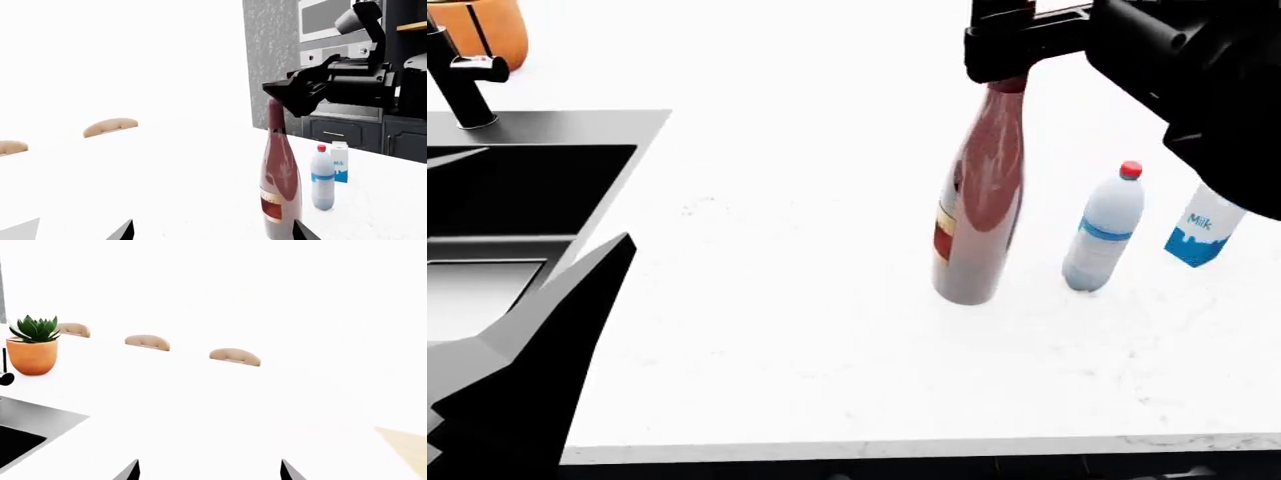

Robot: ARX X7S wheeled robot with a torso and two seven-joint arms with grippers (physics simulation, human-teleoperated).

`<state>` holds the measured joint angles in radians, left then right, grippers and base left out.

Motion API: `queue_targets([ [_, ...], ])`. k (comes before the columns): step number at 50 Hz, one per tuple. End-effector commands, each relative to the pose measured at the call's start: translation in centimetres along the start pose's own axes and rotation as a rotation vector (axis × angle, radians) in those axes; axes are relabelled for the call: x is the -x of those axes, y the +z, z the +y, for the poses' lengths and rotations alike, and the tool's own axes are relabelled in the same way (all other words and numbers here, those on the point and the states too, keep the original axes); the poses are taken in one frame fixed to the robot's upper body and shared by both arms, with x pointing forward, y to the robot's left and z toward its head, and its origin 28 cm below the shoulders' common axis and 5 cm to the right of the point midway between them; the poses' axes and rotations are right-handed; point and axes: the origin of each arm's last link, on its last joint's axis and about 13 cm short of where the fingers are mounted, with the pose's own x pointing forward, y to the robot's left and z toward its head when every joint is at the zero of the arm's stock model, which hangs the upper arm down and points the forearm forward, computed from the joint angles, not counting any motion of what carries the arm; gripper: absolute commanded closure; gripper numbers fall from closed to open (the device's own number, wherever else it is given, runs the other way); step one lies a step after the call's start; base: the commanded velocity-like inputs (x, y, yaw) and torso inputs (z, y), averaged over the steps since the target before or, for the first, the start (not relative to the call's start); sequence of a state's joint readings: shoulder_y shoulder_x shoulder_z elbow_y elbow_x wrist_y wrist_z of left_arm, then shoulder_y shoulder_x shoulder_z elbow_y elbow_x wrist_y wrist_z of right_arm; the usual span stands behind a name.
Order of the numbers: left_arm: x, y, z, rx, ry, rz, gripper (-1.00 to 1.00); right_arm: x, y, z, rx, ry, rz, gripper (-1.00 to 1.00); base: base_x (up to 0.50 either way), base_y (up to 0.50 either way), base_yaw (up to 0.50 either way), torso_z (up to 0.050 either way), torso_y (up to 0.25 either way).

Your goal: Move the drinks to the dining counter.

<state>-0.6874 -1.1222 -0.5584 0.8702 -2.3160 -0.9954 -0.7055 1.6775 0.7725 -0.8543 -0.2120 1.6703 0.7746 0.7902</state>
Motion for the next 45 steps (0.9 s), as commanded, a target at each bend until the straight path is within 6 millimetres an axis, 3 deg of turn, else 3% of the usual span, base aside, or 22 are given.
queue_targets([
  [1,0.0,0.1,-0.1,-0.001,-0.001,-0.003,-1.0,2.4,2.9,0.1,0.011,0.0,-0.099,-1.0,0.0,0.0,0.0,0.0,0.0],
  [11,0.0,0.3,-0.1,-0.003,-0.003,-0.008,-1.0,4.5,4.4,0.2,0.05,-0.032,-0.169,-1.0,0.0,0.0,0.0,0.0,0.0],
  [21,0.4,1.5,-0.4,-0.011,-0.011,-0.054,-1.0,7.0,7.7,0.6,0.087,-0.057,-0.256,-1.0,0.0,0.0,0.0,0.0,0.0],
  [37,2.7,6.3,-1.2,-0.061,-0.012,-0.22,-1.0,8.5,12.5,1.0,0.13,-0.059,-0.308,-1.0,0.0,0.0,0.0,0.0,0.0],
  [45,4.8,9.2,-1.8,-0.096,0.012,-0.337,-1.0,10.7,15.7,1.4,0.168,-0.061,-0.379,-1.0,0.0,0.0,0.0,0.0,0.0],
])
